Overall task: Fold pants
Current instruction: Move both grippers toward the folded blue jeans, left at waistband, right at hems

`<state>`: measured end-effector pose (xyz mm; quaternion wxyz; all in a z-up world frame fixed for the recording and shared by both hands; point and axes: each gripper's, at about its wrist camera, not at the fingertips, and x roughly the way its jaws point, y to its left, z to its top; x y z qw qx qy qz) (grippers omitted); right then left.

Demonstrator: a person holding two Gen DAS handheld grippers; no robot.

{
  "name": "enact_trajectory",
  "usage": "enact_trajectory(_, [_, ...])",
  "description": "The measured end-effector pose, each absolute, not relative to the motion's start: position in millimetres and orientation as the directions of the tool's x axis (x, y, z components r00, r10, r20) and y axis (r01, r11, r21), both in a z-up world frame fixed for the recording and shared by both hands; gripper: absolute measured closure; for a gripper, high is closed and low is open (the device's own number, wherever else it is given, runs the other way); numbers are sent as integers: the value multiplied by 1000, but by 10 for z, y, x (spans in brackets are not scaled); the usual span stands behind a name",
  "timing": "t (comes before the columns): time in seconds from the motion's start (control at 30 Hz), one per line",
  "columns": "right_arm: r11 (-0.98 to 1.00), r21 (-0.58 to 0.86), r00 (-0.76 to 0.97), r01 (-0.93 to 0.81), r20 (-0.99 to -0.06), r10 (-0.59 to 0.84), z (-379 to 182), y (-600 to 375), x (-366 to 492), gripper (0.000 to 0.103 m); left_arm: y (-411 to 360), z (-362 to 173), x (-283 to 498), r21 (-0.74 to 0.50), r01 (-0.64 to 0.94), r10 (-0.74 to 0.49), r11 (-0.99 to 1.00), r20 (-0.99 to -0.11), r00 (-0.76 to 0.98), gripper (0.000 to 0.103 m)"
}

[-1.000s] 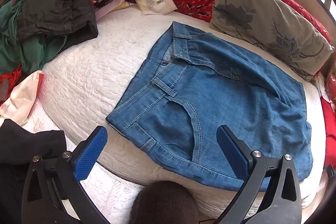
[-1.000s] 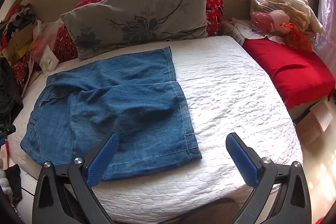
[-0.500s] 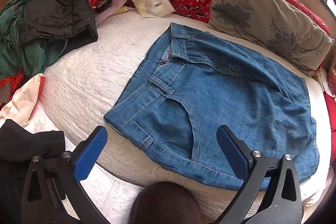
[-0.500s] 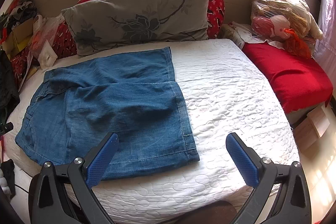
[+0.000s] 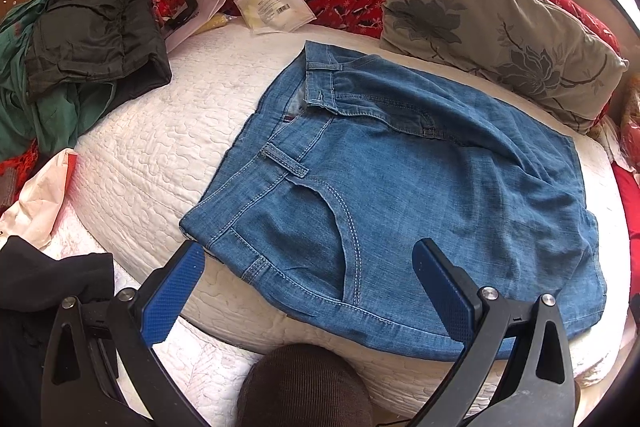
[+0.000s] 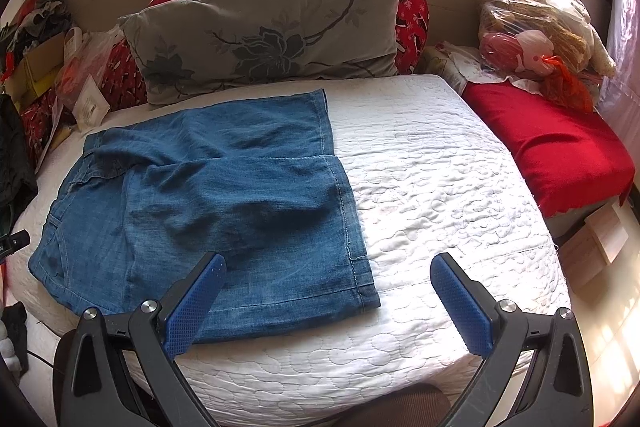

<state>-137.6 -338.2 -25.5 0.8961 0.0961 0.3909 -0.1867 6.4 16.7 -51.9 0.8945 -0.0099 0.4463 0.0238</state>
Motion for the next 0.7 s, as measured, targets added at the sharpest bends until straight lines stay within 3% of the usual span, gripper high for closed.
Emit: enact_trajectory(0.7, [906, 37, 609, 421, -752, -253, -303, -3446, -1354, 0, -7, -465, 78, 14, -2, 12, 1000, -788, 616, 0])
